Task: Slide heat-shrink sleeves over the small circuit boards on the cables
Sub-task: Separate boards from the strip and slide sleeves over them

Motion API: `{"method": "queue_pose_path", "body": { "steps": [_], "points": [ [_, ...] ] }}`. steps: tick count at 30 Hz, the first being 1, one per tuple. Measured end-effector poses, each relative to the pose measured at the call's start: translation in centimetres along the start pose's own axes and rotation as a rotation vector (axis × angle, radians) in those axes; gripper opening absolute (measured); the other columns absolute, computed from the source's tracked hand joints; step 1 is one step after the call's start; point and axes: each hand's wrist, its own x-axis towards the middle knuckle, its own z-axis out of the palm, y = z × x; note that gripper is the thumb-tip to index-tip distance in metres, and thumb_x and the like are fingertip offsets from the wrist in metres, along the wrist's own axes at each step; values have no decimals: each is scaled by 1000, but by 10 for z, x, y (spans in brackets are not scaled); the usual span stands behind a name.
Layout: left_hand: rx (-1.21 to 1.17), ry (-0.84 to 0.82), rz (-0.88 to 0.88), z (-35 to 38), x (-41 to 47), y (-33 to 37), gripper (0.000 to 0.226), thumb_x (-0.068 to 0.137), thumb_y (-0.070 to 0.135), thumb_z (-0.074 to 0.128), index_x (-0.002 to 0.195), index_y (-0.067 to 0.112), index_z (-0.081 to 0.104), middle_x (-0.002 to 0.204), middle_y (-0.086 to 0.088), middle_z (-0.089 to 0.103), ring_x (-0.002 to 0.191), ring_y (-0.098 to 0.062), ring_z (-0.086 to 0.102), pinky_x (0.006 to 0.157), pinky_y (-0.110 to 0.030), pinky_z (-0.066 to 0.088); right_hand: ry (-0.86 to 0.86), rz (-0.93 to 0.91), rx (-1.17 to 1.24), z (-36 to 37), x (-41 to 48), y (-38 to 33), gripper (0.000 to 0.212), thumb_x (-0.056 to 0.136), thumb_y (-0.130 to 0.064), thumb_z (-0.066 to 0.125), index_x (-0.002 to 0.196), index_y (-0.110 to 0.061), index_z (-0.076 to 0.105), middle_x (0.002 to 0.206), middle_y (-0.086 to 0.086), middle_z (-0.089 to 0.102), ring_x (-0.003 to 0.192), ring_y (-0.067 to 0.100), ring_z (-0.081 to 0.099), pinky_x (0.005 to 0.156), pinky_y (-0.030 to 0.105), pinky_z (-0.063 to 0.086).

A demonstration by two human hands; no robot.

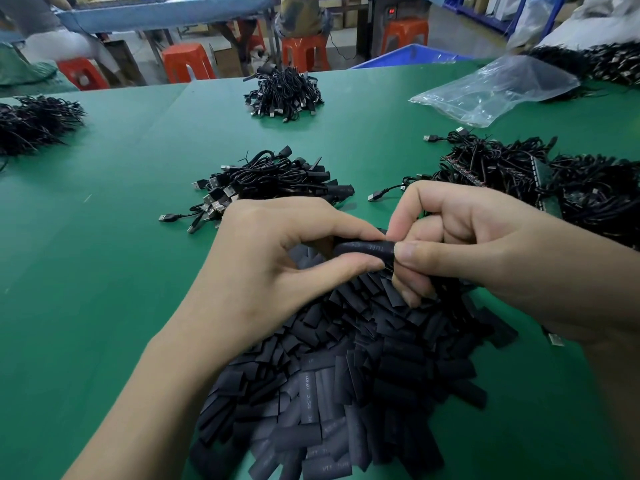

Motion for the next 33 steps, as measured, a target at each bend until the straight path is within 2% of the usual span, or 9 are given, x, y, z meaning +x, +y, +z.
{"method": "queue_pose_path", "body": {
  "steps": [4,6,9,12,14,20,25,29,33],
  "points": [
    [-1,18,-4,1,0,-2,17,85,27,82,101,21,81,86,9,75,79,-11,70,72,-28,54,15,17,-3,2,1,-1,8,98,-19,63,100,-14,58,71,6,73,78,39,66,76,37,53],
    [-22,53,-23,-1,-1,-4,16,85,28,81,101,23,80,87,11,76,80,-13,72,72,-30,56,23,8,-12,2,1,-3,15,92,-28,61,104,-19,60,81,5,78,88,32,70,87,41,52],
    [-104,114,-71,-2,-2,-6,17,84,26,82,101,25,78,91,11,77,83,-15,74,73,-37,59,43,-7,-60,1,2,-3,13,91,-37,60,98,-27,66,91,0,80,83,17,69,84,34,41],
    [-126,130,-80,-2,-1,-7,20,83,23,82,103,25,78,95,12,77,88,-13,74,77,-35,60,85,-20,-102,1,3,-2,13,91,-39,60,89,-30,70,86,0,80,79,43,63,84,41,42],
    [-102,136,-73,-2,-1,-9,21,84,25,82,104,24,77,98,13,76,89,-11,73,79,-26,58,103,-29,-80,2,4,-2,15,89,-38,62,84,-29,72,77,3,78,81,38,68,87,41,45],
    [-161,299,-163,4,0,-14,27,77,29,86,102,28,77,84,13,75,74,-6,71,74,-14,54,122,-50,55,2,5,-3,17,88,-31,63,74,-24,70,63,4,67,67,24,67,71,18,50],
    [-187,388,-215,12,0,-8,22,79,24,86,100,23,79,86,15,78,74,-5,75,72,-17,57,137,-46,84,3,5,-4,16,89,-28,67,74,-23,71,62,4,66,68,18,69,82,29,42],
    [-182,274,-407,23,12,-21,31,89,6,77,120,9,72,72,26,73,66,8,70,87,-24,59,147,-50,83,3,5,-4,23,93,-19,65,71,-22,70,61,5,66,67,19,69,76,22,49],
    [-122,338,-195,18,-2,-4,22,85,19,83,105,23,77,90,19,77,81,2,74,75,-14,57,146,-50,99,5,5,-5,28,95,-13,63,69,-21,69,60,6,66,65,19,69,67,13,50]
  ]
}}
